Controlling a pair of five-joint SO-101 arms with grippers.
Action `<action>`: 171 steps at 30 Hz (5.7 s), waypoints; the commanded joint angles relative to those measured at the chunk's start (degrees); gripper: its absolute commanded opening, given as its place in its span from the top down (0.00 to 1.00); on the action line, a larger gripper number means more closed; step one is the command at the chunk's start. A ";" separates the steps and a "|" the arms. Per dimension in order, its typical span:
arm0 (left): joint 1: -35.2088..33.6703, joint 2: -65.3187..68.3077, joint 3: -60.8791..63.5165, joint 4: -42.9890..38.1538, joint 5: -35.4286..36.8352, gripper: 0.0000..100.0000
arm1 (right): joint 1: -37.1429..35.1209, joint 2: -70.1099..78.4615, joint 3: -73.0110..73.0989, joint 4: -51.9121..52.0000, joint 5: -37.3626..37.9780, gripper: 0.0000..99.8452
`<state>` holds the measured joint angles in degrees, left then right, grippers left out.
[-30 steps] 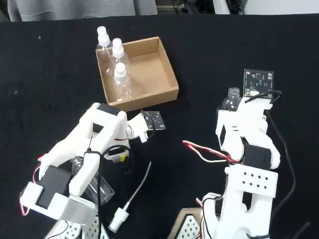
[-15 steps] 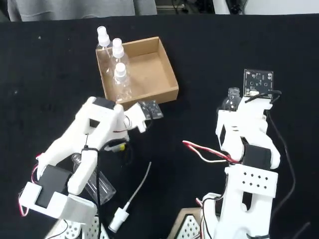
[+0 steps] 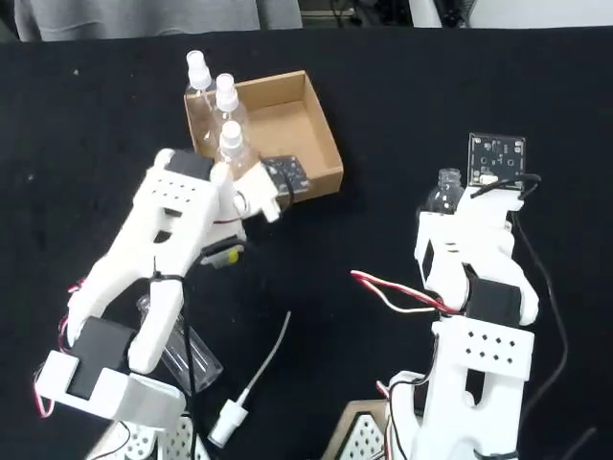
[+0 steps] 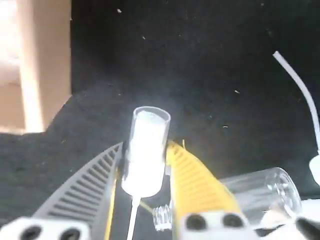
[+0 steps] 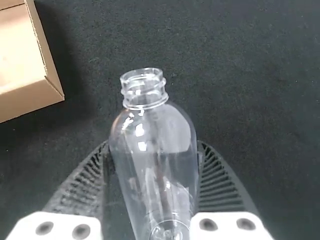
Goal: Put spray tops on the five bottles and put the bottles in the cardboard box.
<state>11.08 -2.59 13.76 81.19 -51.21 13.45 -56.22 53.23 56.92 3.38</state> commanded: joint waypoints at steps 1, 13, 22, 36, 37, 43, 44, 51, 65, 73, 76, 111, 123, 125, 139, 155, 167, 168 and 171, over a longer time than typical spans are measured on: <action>-0.40 -0.88 -9.45 6.51 0.62 0.97 | 0.70 -1.71 -0.66 -1.67 0.53 0.93; 0.04 -0.88 -26.42 19.60 3.08 0.97 | 0.62 -1.98 -0.92 -1.41 0.00 0.93; -0.31 -2.64 -32.22 19.60 19.34 0.97 | -3.25 -1.98 -1.01 -1.32 -3.52 0.93; -0.31 -18.46 -30.55 14.42 33.32 0.97 | -10.11 -1.98 -0.57 -1.49 -3.69 0.94; -0.31 -19.25 -30.37 14.07 34.90 0.97 | -10.37 -2.15 -0.66 -1.32 -3.69 0.94; -0.31 -23.74 -30.37 12.92 44.40 0.97 | -10.99 -9.19 1.80 -1.32 -5.54 0.94; -0.31 -24.53 -30.37 12.92 45.80 0.97 | -10.99 -10.86 2.68 -1.58 -5.54 0.94; -0.31 -27.96 -30.20 11.69 54.33 0.97 | -17.23 -19.38 7.25 -1.67 -5.54 0.94; -2.15 -44.57 -11.47 -2.20 64.70 0.97 | -23.56 -25.98 12.00 -2.37 -5.45 0.94; -8.04 -55.82 5.85 -15.21 71.12 0.97 | -23.91 -29.49 20.00 -11.96 -5.45 0.94; -8.92 -58.64 11.30 -20.04 74.02 0.97 | -23.91 -31.08 22.11 -14.15 -5.45 0.94; -9.19 -93.71 44.35 -41.49 91.16 0.97 | -35.16 -33.19 33.10 -24.97 -5.36 0.94; -9.19 -101.63 59.38 -58.55 100.22 0.97 | -40.26 -33.19 37.05 -29.63 -5.36 0.94; -9.19 -101.80 59.38 -58.55 102.33 0.97 | -40.62 -33.19 37.14 -29.63 -5.36 0.94; -9.10 -101.80 58.95 -58.73 111.38 0.97 | -43.43 -33.19 39.16 -31.03 -0.97 0.94; -9.10 -101.80 60.79 -60.84 111.12 0.97 | -43.69 -33.19 43.38 -40.62 3.34 0.94; -8.66 -101.80 63.52 -61.19 110.95 0.97 | -43.78 -33.19 43.21 -40.62 3.34 0.94; -8.66 -101.63 63.60 -61.19 110.95 0.97 | -43.78 -33.19 43.21 -40.62 3.34 0.94; -8.13 -101.54 63.69 -60.84 109.63 0.97 | -43.78 -33.19 43.21 -40.62 3.34 0.94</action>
<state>2.37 -103.96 78.29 21.32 59.91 -29.27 -88.04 97.10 18.42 6.29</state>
